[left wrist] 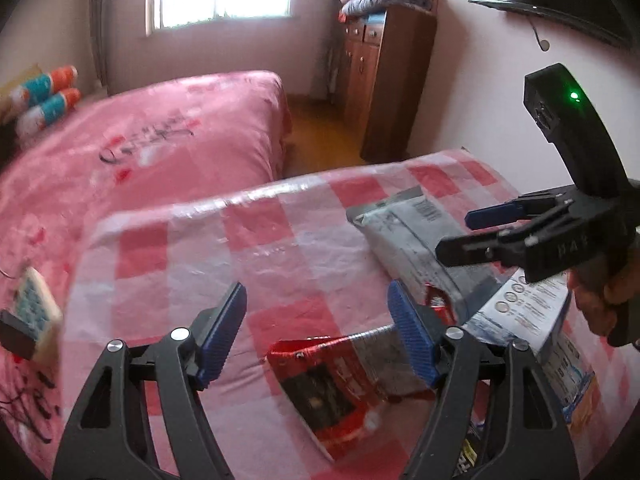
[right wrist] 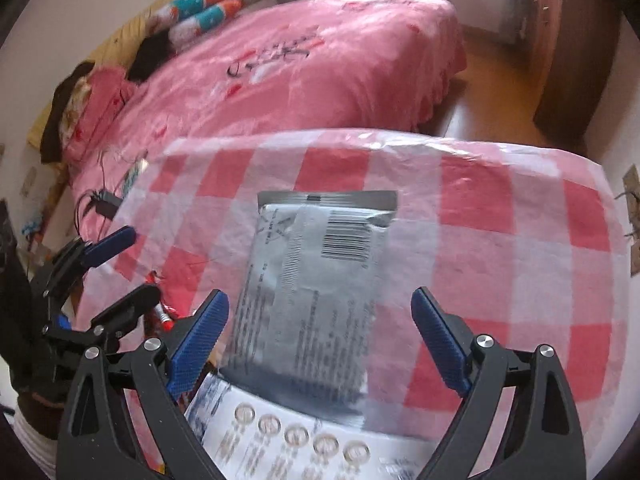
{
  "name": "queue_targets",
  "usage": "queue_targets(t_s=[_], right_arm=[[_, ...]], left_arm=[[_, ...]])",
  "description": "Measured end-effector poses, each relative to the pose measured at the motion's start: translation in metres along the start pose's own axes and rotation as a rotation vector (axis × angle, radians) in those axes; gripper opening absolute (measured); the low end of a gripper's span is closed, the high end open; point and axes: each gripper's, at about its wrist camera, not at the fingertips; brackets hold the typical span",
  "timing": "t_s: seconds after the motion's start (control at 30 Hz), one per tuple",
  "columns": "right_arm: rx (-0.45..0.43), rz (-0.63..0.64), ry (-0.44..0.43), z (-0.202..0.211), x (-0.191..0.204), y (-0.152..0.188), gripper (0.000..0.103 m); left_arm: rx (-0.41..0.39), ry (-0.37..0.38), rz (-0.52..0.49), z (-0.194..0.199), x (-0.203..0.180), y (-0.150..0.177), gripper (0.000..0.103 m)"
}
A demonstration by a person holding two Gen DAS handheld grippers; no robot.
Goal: Collect trash
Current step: 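Grasp the grey packet with the right tool while the left tool grasps the red snack bag, then grasp the white Magic Day bottle with the left tool while the right tool grasps the yellow snack bag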
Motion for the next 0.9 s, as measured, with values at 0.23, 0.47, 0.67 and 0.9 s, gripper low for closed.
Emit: queue_targets(t_s=[0.23,0.47,0.67,0.9], right_arm=[[0.025,0.092,0.014,-0.009,0.012,0.008,0.069],[0.021,0.176,-0.048,-0.005,0.036,0.029,0.059],[0.033,0.241,-0.101,0.006,0.064,0.066,0.056],[0.034,0.269,-0.119,0.023,0.091,0.118,0.056]], left_arm=[[0.018,0.077,0.028,-0.008,0.0,0.017,0.043],[0.037,0.066,0.008,0.016,-0.01,0.04,0.041],[0.04,0.054,0.02,0.051,-0.019,0.078,0.04],[0.039,0.036,-0.015,0.081,-0.042,0.111,0.04]])
Point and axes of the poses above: each gripper's, at about its wrist camera, not at the fingertips, and z roughly against the way its jaws point, x to its left, y to its underside, and after that the axes turned 1 degree about -y, right-handed
